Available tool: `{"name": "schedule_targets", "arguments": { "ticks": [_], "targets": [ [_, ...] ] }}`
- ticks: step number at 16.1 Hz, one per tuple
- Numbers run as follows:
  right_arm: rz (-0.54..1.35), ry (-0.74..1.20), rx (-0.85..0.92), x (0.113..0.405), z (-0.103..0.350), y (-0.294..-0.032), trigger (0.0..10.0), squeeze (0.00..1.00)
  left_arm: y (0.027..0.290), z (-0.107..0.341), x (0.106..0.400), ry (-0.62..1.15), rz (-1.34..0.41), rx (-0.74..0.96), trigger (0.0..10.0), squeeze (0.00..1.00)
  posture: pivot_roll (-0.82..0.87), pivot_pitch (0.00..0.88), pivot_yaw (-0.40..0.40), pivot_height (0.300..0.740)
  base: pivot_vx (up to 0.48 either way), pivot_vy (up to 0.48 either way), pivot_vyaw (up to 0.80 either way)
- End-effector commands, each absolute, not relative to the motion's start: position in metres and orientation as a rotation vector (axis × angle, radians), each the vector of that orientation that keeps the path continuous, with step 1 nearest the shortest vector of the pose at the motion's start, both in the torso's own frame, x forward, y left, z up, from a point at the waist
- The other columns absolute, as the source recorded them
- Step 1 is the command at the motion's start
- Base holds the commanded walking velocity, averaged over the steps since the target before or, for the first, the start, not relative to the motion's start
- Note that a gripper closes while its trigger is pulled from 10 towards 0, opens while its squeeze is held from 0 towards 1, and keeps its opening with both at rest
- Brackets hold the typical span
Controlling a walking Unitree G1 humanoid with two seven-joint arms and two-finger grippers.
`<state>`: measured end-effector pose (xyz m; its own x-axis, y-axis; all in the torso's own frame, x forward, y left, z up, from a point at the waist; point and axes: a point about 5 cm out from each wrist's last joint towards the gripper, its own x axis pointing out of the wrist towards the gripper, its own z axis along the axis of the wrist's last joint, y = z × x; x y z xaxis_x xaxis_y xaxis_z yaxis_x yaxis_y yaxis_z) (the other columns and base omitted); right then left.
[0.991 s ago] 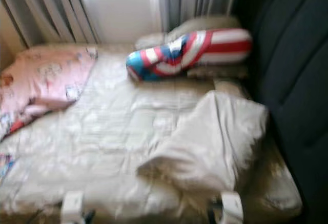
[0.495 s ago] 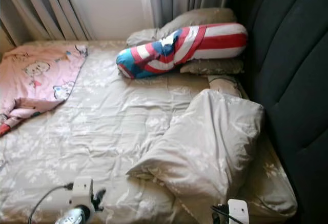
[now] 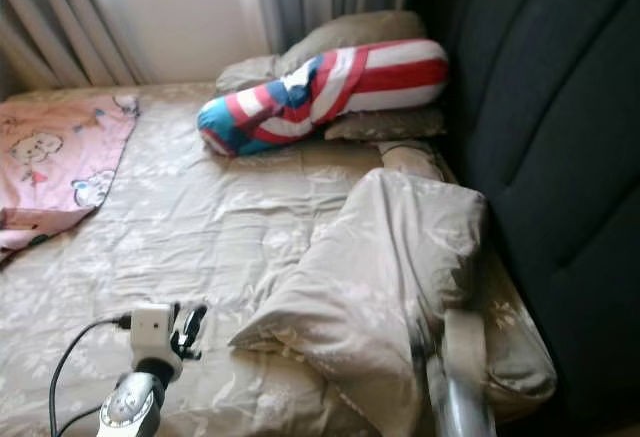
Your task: Clean up the room
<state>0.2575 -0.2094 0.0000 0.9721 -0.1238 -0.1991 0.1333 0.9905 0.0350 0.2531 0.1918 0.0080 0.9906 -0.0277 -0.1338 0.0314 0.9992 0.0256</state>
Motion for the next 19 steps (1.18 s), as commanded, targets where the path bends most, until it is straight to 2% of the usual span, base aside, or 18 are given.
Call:
{"name": "schedule_targets", "arguments": {
  "ticks": [1, 8, 13, 17, 19],
  "targets": [
    [-0.141, 0.216, 0.065, 0.248, -0.007, -0.210, 10.0, 0.00, 0.200, 0.009, 0.248, 0.127, -0.008, 0.029, 10.0, 0.00, -0.09, 0.000, 0.017, 0.740, 0.000, 0.000, 0.00],
    [-0.104, 0.142, 0.108, 0.246, 0.002, -0.200, 10.0, 0.00, 0.201, 0.026, 0.246, 0.054, 0.036, 0.004, 10.0, 0.00, -0.09, 0.000, 0.013, 0.740, 0.000, 0.000, 0.00],
    [-0.112, 0.150, 0.094, 0.258, 0.010, -0.198, 10.0, 0.00, 0.197, 0.046, 0.265, 0.011, 0.025, -0.013, 10.0, 0.00, -0.09, 0.000, 0.005, 0.740, 0.000, 0.000, 0.00],
    [-0.134, 0.163, 0.087, 0.260, 0.009, -0.199, 10.0, 0.00, 0.195, 0.051, 0.270, 0.007, 0.007, -0.017, 10.0, 0.00, -0.09, 0.000, 0.007, 0.705, 0.000, 0.000, 0.00],
    [-0.140, 0.165, 0.085, 0.260, 0.010, -0.198, 10.0, 0.00, 0.194, 0.052, 0.272, 0.008, -0.002, -0.018, 10.0, 0.00, -0.09, 0.000, 0.009, 0.705, 0.000, 0.000, 0.00]
  ]
}}
